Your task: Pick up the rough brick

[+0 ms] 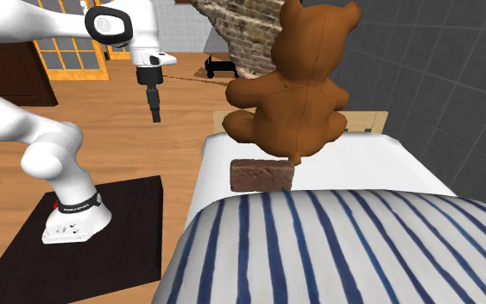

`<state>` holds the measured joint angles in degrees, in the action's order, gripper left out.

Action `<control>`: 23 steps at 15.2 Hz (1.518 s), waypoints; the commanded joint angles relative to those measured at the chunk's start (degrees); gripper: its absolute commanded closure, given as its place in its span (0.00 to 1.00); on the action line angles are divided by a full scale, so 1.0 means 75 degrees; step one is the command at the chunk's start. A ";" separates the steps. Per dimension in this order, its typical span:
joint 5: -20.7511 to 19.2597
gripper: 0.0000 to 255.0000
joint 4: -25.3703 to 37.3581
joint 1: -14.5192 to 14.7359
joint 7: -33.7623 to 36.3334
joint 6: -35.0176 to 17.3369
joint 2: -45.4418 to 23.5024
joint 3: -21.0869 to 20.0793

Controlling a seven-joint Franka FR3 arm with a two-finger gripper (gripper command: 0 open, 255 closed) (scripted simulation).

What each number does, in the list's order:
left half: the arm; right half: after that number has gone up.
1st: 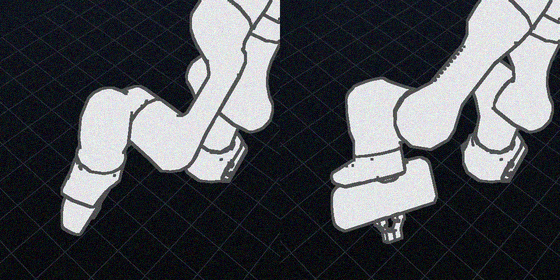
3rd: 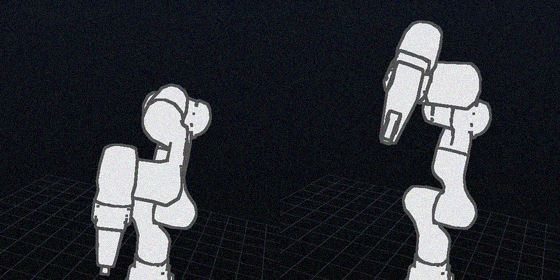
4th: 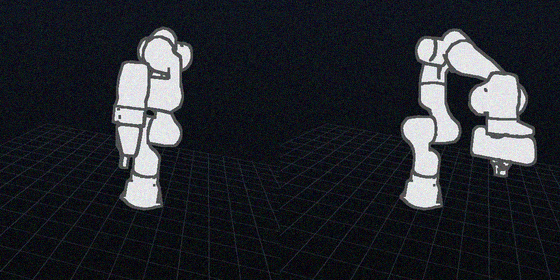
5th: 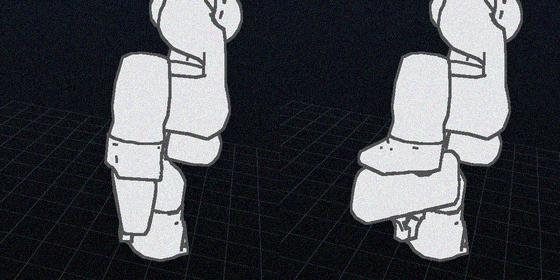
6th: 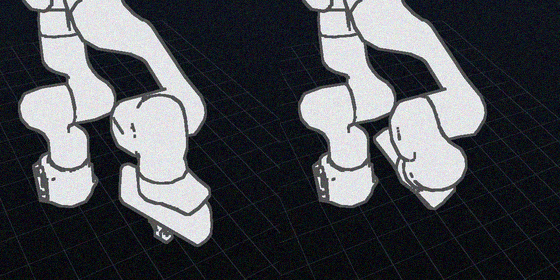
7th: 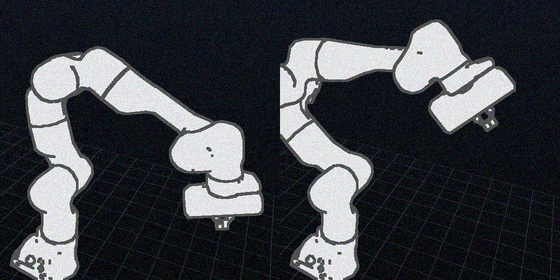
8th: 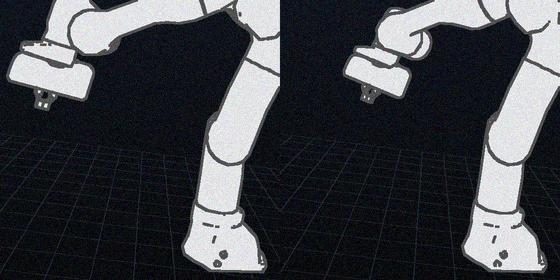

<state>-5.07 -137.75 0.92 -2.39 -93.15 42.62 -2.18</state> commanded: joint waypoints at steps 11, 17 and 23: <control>-0.0263 0.00 0.1672 -0.0587 -0.0777 -0.0865 -0.2363 0.1149; -0.0051 0.00 0.3048 -0.0840 -0.1310 -0.1076 -0.3885 0.1778; 0.0462 0.00 0.4748 -0.1158 -0.1909 -0.1005 -0.5524 0.2323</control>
<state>-2.44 -104.31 -7.40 -16.06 -100.50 3.61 14.66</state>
